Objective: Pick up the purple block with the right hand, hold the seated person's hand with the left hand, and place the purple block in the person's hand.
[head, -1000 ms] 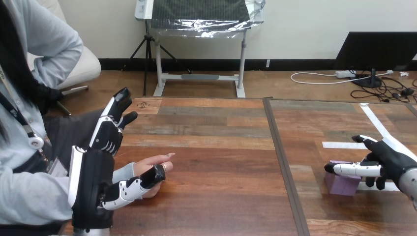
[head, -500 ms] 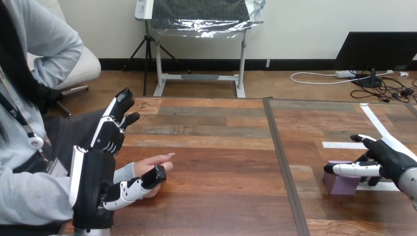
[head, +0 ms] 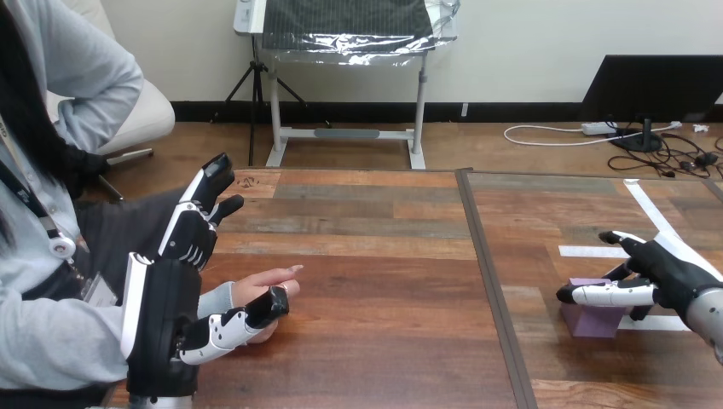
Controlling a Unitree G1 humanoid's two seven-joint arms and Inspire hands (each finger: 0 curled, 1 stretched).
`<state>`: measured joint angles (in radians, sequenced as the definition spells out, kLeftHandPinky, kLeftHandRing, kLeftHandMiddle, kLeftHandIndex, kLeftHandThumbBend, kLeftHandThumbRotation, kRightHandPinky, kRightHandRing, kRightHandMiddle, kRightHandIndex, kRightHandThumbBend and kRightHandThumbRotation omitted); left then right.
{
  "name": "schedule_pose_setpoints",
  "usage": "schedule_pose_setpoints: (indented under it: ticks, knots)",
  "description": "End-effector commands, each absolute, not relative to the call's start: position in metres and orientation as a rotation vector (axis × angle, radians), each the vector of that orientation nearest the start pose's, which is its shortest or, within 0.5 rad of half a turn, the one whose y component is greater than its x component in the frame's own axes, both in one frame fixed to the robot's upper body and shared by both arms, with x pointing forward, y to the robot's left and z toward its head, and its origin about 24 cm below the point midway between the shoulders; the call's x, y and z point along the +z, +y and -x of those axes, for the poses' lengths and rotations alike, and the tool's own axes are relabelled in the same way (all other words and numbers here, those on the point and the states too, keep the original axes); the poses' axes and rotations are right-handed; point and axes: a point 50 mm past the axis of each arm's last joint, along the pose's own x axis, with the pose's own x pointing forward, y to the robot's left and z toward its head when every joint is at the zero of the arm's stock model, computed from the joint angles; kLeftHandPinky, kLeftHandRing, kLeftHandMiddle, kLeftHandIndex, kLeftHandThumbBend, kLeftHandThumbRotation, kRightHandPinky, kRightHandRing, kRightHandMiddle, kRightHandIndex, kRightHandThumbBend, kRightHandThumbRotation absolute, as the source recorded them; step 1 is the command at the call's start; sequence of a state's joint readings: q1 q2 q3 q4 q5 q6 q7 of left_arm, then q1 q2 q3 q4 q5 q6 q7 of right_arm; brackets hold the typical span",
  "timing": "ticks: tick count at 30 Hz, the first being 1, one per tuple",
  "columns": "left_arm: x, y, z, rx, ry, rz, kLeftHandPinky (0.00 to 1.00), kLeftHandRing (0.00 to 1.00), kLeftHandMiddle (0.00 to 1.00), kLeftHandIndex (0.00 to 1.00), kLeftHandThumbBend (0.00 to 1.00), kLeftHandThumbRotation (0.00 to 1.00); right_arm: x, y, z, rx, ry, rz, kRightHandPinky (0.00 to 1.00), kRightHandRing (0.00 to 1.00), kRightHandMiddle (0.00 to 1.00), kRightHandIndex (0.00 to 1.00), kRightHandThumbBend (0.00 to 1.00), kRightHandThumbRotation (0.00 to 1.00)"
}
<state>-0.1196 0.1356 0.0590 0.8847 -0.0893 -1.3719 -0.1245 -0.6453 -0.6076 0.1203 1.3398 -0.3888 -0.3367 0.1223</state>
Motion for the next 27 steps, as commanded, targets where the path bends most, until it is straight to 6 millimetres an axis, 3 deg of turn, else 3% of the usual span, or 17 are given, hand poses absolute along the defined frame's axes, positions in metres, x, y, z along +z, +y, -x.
schedule_pose_setpoints:
  ticks: [1, 10, 27]
  knots:
    - [0.0256, 0.186, -0.2242, -0.032, -0.695, -0.122, 0.85, 0.92, 0.93, 0.89, 1.0, 0.58, 0.0436, -0.3079, -0.3307, 0.088, 0.361, 0.888, 0.53, 0.68, 0.73, 0.95, 0.95, 0.42]
    - [0.0261, 0.186, -0.2244, -0.035, -0.698, -0.131, 0.84, 0.92, 0.93, 0.89, 1.0, 0.59, 0.0441, -0.3062, -0.3318, 0.098, 0.359, 0.894, 0.66, 0.79, 0.85, 0.95, 0.93, 0.41]
    - [0.0267, 0.1854, -0.2248, -0.027, -0.704, -0.134, 0.83, 0.91, 0.92, 0.89, 1.0, 0.6, 0.0442, -0.2988, -0.3364, 0.095, 0.351, 0.923, 0.76, 0.85, 0.89, 0.93, 0.91, 0.35]
